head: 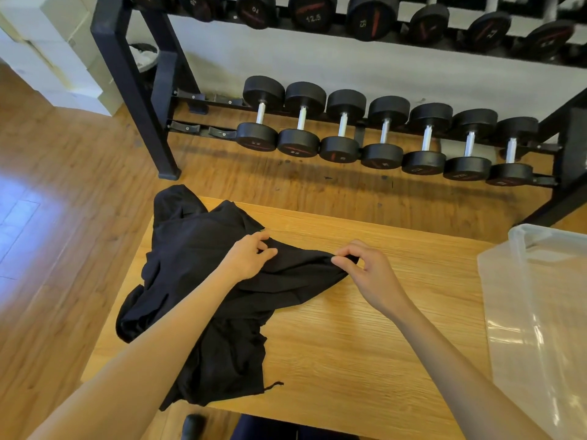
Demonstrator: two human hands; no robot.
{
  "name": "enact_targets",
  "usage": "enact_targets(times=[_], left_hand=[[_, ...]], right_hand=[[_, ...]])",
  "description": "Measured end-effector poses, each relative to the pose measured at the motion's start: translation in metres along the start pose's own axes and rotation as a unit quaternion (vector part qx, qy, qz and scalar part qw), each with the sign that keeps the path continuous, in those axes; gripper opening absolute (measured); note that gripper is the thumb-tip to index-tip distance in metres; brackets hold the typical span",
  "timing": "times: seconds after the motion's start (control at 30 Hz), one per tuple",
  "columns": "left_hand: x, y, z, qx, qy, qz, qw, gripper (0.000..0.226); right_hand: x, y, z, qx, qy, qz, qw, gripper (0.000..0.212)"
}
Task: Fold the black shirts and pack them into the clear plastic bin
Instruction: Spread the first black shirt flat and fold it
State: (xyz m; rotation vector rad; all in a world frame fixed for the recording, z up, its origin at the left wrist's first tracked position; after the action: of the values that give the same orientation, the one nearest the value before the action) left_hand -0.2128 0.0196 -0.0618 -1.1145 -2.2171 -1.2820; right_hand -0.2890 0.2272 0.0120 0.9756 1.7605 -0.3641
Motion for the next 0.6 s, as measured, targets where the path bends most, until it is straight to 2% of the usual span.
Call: enact_targets(times=[0.1, 0.2, 0.27, 0.3, 0.33, 0.43, 0.5, 0.6], left_hand=[[-0.006, -0.004, 0.001, -0.030, -0.006, -0.042, 0.999, 0.054], [-0.011, -0.003, 0.003, -0.056, 0.070, -0.073, 0.993, 0.056], [-0.017, -0.003, 0.000, -0.040, 0.111, -0.090, 0.989, 0.053], [-0.020, -0.002, -0.003, -0.026, 0.112, -0.089, 0.989, 0.045], [-0.020, -0.001, -0.007, -0.013, 0.106, -0.081, 0.991, 0.036], [-0.008, 0.004, -0.021, 0.029, 0.136, -0.027, 0.990, 0.036], [0.011, 0.013, -0.033, 0.060, 0.167, 0.019, 0.984, 0.021], [0.038, 0.023, -0.052, 0.118, 0.185, 0.068, 0.973, 0.013]], right_hand=[[0.000, 0.000, -0.001, 0.002, 0.002, -0.003, 1.000, 0.018], [0.002, 0.000, -0.004, 0.005, 0.005, -0.003, 1.000, 0.017], [0.005, 0.001, -0.006, 0.009, 0.002, 0.001, 1.000, 0.015], [0.007, 0.002, -0.008, 0.012, -0.001, 0.005, 1.000, 0.014], [0.010, 0.002, -0.011, 0.017, -0.001, 0.010, 1.000, 0.013], [0.022, 0.004, -0.018, 0.031, 0.007, 0.041, 0.999, 0.010], [0.032, 0.007, -0.025, 0.038, 0.002, 0.063, 0.997, 0.007], [0.044, 0.012, -0.045, 0.073, 0.029, 0.087, 0.993, 0.018]])
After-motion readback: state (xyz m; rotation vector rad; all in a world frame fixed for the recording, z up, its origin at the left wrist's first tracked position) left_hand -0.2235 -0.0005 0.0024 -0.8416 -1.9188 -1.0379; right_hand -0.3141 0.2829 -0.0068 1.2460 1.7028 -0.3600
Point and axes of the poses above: each hand's wrist, its own y-axis away from the middle knuckle, its own z-axis out of the palm, x = y × z, the point moved 9 cm from there along -y, towards the middle knuckle, and after that the axes turned 1 degree about -x, right-handed, at the moved point
